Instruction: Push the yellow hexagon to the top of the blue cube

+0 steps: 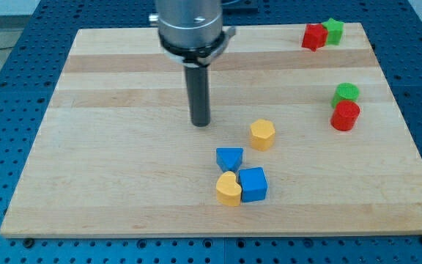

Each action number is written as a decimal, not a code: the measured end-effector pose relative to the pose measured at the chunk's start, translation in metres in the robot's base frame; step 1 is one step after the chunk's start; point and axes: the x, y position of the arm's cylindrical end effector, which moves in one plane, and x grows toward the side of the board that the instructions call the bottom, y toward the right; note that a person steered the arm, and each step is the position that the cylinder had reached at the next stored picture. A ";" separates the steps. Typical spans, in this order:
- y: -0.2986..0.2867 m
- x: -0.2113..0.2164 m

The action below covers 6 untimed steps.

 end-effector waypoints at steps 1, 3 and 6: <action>0.036 -0.004; 0.099 -0.003; 0.083 0.006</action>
